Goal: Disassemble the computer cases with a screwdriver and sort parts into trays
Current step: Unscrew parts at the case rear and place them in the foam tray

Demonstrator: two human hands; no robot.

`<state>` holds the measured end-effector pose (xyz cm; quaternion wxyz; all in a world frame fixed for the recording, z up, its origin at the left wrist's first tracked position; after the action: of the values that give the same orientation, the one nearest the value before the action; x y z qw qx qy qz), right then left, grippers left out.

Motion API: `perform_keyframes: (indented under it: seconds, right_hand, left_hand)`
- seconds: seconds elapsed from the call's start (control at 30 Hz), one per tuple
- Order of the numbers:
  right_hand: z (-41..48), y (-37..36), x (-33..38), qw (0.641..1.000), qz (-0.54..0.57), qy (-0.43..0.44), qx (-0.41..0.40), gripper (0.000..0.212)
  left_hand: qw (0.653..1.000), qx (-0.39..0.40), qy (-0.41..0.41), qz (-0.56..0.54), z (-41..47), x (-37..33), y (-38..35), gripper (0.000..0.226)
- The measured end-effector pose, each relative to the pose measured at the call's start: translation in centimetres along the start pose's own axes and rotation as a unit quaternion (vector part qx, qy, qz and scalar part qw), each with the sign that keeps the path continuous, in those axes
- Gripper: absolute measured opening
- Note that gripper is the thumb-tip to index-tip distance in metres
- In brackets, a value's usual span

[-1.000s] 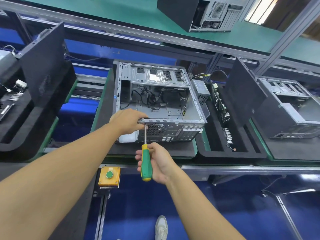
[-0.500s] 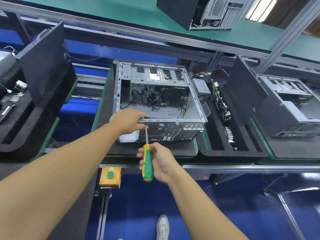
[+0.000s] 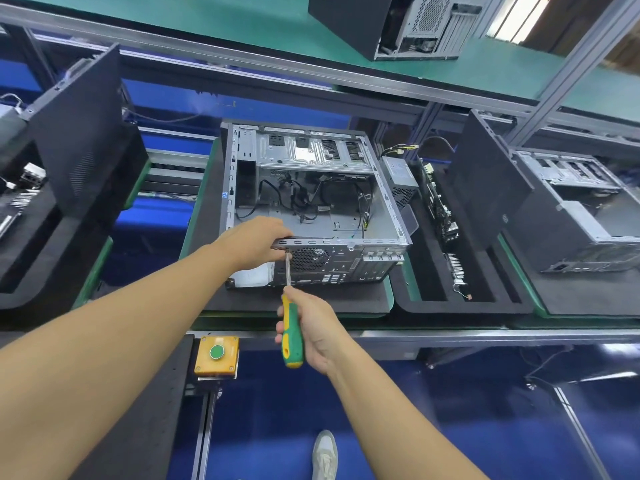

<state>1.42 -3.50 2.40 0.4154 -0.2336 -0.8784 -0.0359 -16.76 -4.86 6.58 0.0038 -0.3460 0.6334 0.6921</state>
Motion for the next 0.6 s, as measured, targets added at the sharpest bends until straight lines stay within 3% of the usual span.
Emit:
perform_keyframes:
  seconds: [0.1, 0.27, 0.43, 0.6]
  right_hand:
    - [-0.1, -0.3, 0.1, 0.999, 0.031, -0.007, 0.016, 0.032]
    - [0.1, 0.2, 0.1, 0.999, 0.017, 0.030, -0.019, 0.014]
    - [0.4, 0.6, 0.4, 0.998, -0.011, 0.049, -0.025, 0.019]
    - [0.2, 0.6, 0.5, 0.999, 0.003, 0.044, -0.011, 0.017]
  left_hand:
    - [1.000, -0.019, -0.019, -0.008, -0.2, -0.4, 0.2, 0.043]
    - [0.996, -0.059, -0.030, -0.053, -1.3, -0.6, 0.3, 0.043]
    - [0.993, -0.027, -0.095, 0.058, -1.9, -1.0, -0.4, 0.024]
    - [0.980, -0.019, -0.140, 0.140, -2.1, -1.2, -0.8, 0.021]
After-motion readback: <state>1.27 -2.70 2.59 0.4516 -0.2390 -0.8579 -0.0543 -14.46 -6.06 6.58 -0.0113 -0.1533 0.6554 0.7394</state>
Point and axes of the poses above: each hand's wrist, its own z-axis towards the middle knuckle, its own y-axis out of the back of the hand, x = y × z, the point moved 8 cm from there along z, towards the middle knuckle, and after that the axes turned 12 degrees about -z, right-handed, at the moved point
